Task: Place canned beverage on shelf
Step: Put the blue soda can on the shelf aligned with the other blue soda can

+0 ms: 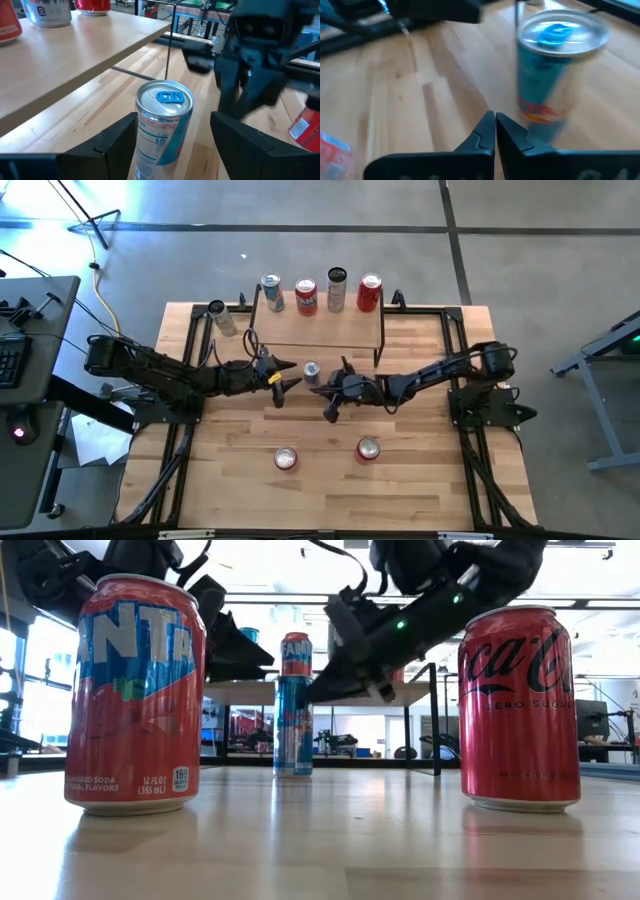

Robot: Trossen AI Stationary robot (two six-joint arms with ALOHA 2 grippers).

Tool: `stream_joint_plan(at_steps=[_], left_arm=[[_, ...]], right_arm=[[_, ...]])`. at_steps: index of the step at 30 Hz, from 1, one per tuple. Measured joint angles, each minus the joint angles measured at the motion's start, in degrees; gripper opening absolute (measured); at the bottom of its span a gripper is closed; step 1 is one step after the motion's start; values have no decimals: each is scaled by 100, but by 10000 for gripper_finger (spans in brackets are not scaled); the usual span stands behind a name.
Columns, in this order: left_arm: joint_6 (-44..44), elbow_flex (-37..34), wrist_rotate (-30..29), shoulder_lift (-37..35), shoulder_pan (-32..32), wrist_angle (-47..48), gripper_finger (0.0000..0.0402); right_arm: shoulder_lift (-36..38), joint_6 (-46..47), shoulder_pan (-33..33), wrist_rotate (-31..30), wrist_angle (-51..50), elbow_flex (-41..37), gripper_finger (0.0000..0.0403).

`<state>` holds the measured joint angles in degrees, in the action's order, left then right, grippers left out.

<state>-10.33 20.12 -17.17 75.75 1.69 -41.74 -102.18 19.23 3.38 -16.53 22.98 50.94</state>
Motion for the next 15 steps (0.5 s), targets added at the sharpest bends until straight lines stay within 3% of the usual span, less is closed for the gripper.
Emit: stream_joint_plan(at_steps=[6, 11, 15], left_arm=[[168, 0, 2, 1, -65, 57, 239], [205, 0, -38, 1, -65, -3, 239], [125, 0, -417, 2, -86, -12, 239]], right_arm=[[441, -103, -67, -1182, -1613, 2, 0], [58, -18, -359, -866, -862, 2, 0], [-241, 64, -414, -659, -299, 2, 0]])
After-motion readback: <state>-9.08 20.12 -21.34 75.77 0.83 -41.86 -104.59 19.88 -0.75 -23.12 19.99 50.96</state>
